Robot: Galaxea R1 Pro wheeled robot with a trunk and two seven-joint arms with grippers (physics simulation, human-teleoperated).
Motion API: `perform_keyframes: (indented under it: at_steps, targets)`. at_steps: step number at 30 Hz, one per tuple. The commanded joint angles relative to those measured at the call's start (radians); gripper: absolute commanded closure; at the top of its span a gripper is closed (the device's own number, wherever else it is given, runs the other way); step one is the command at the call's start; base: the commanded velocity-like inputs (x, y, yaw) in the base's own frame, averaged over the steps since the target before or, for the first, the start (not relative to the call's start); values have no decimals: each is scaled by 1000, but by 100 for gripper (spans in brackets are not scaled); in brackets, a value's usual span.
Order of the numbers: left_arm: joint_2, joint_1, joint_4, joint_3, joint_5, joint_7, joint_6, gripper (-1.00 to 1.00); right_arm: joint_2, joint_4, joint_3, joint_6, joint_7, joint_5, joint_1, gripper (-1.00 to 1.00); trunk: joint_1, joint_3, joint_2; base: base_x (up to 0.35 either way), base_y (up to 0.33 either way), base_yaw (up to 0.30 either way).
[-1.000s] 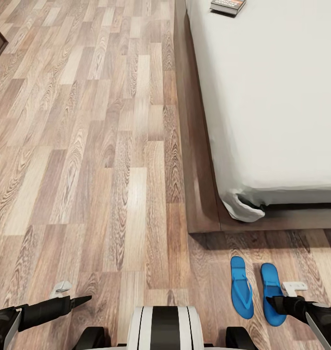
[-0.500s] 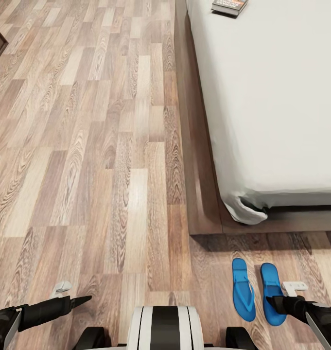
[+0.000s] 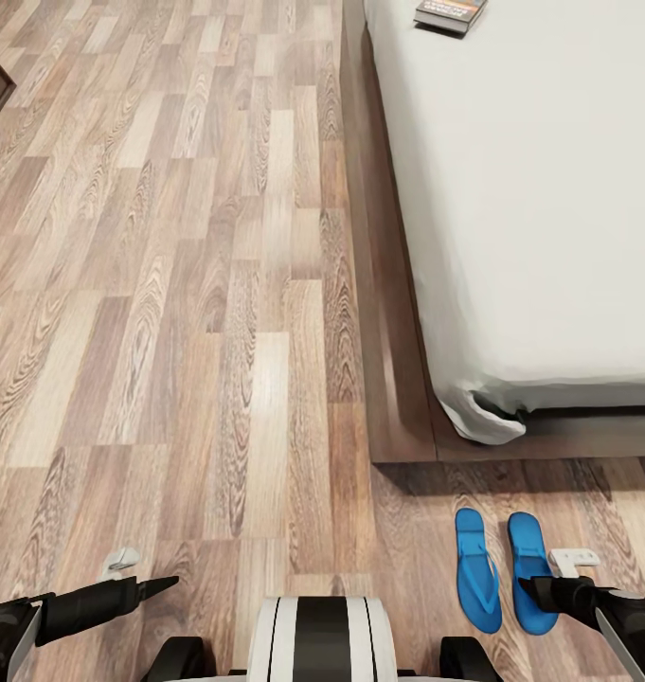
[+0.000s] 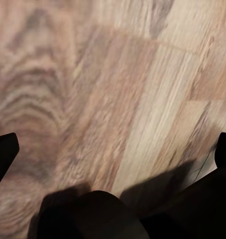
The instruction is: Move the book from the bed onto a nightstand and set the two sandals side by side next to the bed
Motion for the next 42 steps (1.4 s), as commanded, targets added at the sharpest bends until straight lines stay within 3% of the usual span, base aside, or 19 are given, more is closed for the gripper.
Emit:
perform_keyframes:
  at_steps: [1, 9, 10, 30, 42]
  targets:
    - [-1, -1, -1, 8, -10, -7, 10, -100, 0, -1, -2, 7, 1, -10, 0, 100, 0, -1, 0, 8, 3, 0]
    - [-1, -1, -1, 8, -10, -7, 10, -100, 0, -1, -2, 7, 1, -10, 0, 100, 0, -1, 0, 1, 1, 0]
    - [-1, -1, -1, 8, -10, -7, 10, -100, 0, -1, -2, 7, 1, -10, 0, -100, 0, -1, 0, 0, 0, 0]
    - [-1, -1, -1, 8, -11, -8, 10, -100, 0, -1, -2, 7, 1, -10, 0, -100, 0, -1, 0, 0, 0, 0]
    - [-1, -1, -1, 6, -11, -8, 10, -100, 0, -2, -3, 7, 3, -11, 0, -100, -6, 46, 3, 0, 0, 0]
